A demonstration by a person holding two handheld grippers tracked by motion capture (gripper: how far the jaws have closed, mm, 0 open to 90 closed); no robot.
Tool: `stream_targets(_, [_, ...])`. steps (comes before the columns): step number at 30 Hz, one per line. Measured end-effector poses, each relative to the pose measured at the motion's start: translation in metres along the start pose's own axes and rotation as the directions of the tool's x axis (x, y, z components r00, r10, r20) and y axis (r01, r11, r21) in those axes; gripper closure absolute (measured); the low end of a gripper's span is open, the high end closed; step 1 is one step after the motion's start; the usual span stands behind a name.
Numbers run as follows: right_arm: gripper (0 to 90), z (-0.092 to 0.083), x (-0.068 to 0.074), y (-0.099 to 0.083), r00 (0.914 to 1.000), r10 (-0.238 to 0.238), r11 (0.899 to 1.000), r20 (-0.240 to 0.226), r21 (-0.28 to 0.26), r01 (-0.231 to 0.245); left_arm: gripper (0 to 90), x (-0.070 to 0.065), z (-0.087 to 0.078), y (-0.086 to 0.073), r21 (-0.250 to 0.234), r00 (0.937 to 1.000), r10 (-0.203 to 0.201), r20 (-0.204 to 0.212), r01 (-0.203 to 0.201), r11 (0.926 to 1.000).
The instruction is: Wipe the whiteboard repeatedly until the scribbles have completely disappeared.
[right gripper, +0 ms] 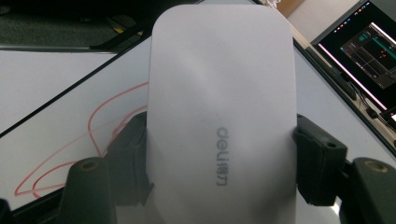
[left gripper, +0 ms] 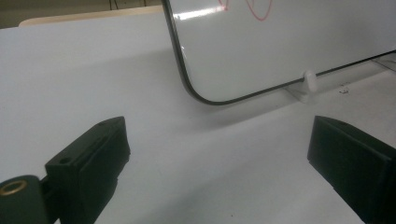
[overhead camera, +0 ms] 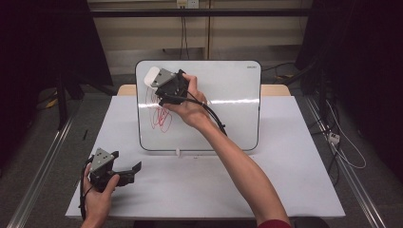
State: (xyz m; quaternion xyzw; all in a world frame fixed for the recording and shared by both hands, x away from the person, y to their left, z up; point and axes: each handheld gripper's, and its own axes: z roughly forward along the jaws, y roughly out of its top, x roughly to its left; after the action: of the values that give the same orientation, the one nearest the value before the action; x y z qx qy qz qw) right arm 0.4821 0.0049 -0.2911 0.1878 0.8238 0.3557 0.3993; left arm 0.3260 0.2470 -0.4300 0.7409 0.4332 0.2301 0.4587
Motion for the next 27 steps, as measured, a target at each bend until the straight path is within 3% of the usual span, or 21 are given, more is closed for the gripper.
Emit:
stream_targets(5, [31.2,0.005,0.002,0.005,0.9994,-0.033,0.999,0.01,0.017,0.033,5.5,0.0,0.0,0.0,-0.004,1.0,-0.001,0.002,0.001,1.0])
stream_targets(18, [31.0,0.021,0.008,0.008,0.9972,-0.066,0.997,0.035,0.053,0.064,5.5,0.001,-0.001,0.0,-0.013,1.0,-0.009,0.002,0.009,0.9999])
stream_targets(22, [30.9,0.024,0.011,0.007,0.996,-0.072,0.996,0.052,0.058,0.069,5.4,0.002,-0.002,0.0,-0.01,1.0,-0.006,0.002,0.006,0.9999])
stream_targets(27, [30.0,0.022,0.009,0.006,0.9978,-0.055,0.998,0.036,0.046,0.053,5.5,0.002,-0.002,0.0,-0.009,1.0,-0.008,0.0,0.008,0.9999])
